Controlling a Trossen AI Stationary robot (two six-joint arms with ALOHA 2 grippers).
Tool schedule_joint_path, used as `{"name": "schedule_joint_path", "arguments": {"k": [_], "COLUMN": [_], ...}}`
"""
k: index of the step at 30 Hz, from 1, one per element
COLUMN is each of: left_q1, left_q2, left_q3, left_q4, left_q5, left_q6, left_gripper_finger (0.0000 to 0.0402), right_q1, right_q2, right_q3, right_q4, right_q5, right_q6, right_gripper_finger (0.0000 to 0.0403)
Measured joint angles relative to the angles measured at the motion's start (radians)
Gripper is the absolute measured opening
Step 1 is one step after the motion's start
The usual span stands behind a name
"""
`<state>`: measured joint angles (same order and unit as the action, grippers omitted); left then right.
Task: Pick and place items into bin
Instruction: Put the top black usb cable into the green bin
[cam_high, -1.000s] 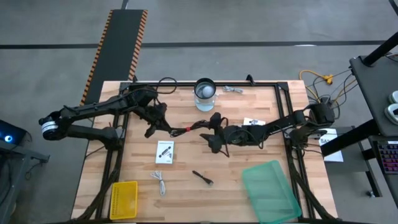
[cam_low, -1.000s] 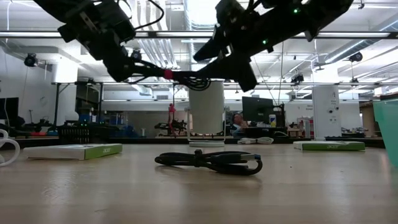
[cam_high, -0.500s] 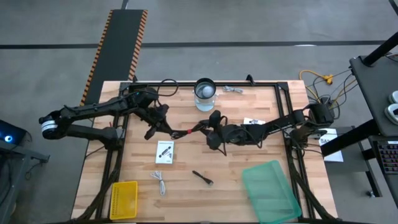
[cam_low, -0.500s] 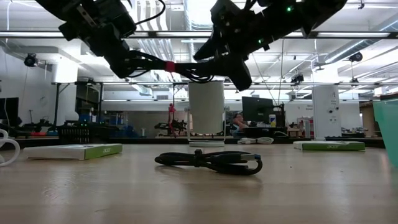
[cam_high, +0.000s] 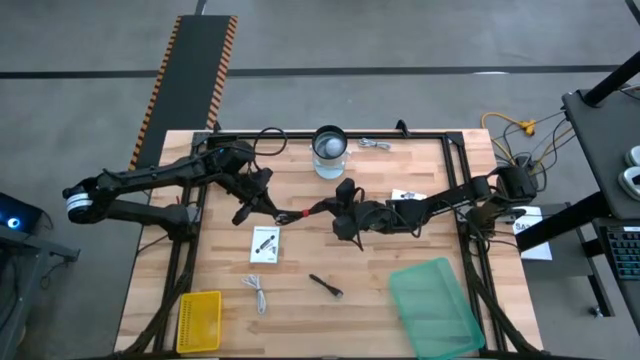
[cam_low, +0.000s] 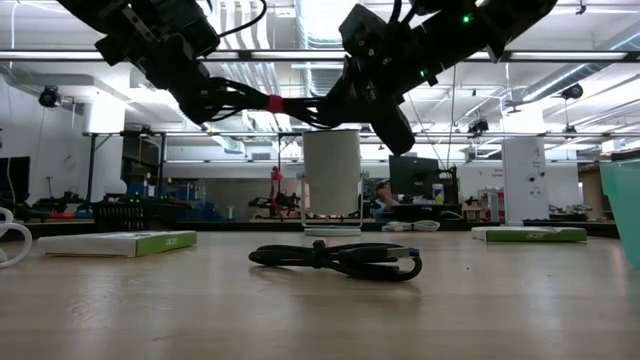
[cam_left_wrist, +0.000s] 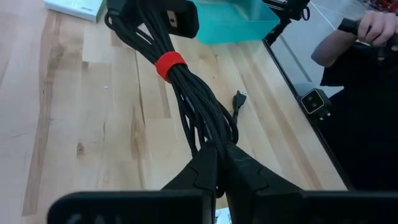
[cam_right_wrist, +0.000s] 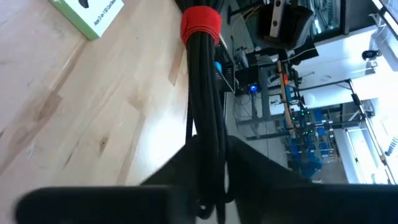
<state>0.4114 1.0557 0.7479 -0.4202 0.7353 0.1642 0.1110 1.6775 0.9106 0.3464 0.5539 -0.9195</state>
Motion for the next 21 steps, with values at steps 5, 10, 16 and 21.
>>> {"name": "schedule_joint_path", "arguments": {"k": [5, 10, 16, 21], "left_q1": [0.001, 0.001, 0.001, 0.001], "left_q2": [0.002, 0.002, 0.001, 0.002], "left_q3": [0.000, -0.001, 0.004, 0.002], "left_q4": [0.007, 0.065, 0.081, 0.128], "left_q5": [0.000, -0.002, -0.013, -0.056], "left_q6": [0.008, 0.010, 0.076, 0.084], "left_gripper_finger": [0.0021, 0.0082, 0.0163, 0.0199], "right_q1": [0.003, 0.028, 0.082, 0.134], "right_q2": [-0.005, -0.019, -0.107, -0.213], "right_q3": [0.000, 0.001, 0.001, 0.082], "right_q4": [-0.002, -0.069, -0.229, -0.592], "right_q5": [0.005, 0.088, 0.173, 0.147], "right_q6": [0.016, 0.057, 0.255, 0.648], "right_gripper_finger": [0.0018, 0.0016, 0.0015, 0.0014]}}
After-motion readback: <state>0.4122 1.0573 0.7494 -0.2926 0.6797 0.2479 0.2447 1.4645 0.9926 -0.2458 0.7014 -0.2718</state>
